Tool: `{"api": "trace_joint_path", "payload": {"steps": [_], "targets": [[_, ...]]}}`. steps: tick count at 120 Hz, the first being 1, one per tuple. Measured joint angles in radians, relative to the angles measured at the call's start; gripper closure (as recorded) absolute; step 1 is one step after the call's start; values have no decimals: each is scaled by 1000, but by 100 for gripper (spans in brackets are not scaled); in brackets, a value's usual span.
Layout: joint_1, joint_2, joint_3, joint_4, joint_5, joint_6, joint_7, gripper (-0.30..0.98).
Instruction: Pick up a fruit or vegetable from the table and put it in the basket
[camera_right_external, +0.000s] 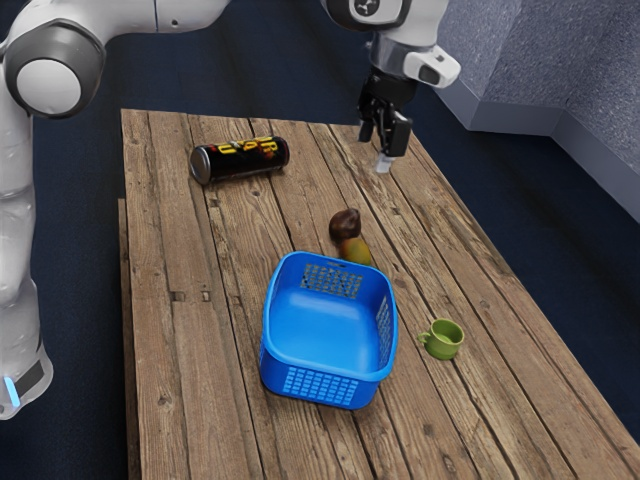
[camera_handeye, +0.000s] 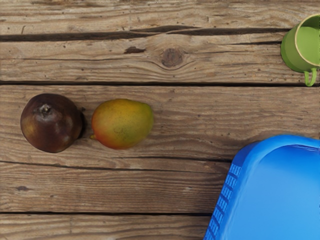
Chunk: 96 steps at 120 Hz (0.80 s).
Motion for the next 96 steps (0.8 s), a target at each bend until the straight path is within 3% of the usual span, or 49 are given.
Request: {"api": "trace_joint_path", "payload": {"steps": [39,62,96], "targets": [[-1,-2,-1,34,-24,10,-63,0],[3,34,27,78,-37,-4,-372,0],[14,37,61,65,7,-22,-818,0]]}}
